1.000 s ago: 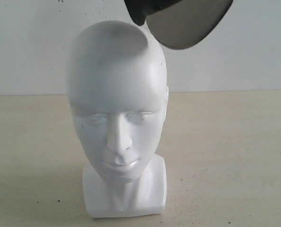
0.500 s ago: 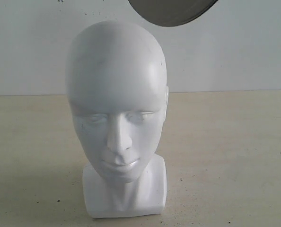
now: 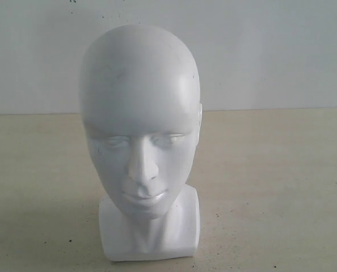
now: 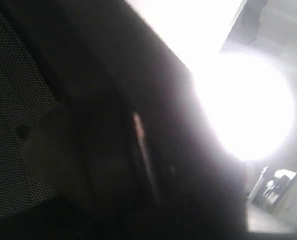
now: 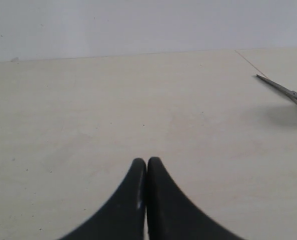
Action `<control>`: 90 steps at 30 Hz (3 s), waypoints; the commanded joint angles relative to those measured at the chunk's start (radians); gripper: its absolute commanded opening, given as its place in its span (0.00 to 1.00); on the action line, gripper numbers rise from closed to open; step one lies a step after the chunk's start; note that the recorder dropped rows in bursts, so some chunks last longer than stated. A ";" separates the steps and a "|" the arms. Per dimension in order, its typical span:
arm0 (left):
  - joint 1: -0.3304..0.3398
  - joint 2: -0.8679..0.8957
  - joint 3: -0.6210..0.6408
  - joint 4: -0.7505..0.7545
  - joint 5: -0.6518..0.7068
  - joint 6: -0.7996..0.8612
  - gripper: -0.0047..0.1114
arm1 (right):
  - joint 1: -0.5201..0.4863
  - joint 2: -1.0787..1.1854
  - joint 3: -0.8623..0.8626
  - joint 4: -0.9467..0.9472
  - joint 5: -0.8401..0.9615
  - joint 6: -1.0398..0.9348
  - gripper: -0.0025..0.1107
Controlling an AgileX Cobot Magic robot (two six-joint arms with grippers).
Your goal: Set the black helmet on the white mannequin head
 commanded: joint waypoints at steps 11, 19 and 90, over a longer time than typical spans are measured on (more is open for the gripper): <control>0.000 -0.008 0.160 0.670 -0.678 -0.902 0.08 | -0.007 -0.005 -0.001 -0.003 -0.007 -0.006 0.02; 0.182 -0.008 0.239 0.948 -1.055 -1.317 0.08 | -0.007 -0.005 -0.001 -0.003 -0.007 -0.006 0.02; 0.731 -0.059 0.831 1.036 -1.409 -1.615 0.08 | -0.007 -0.005 -0.001 -0.001 -0.009 -0.006 0.02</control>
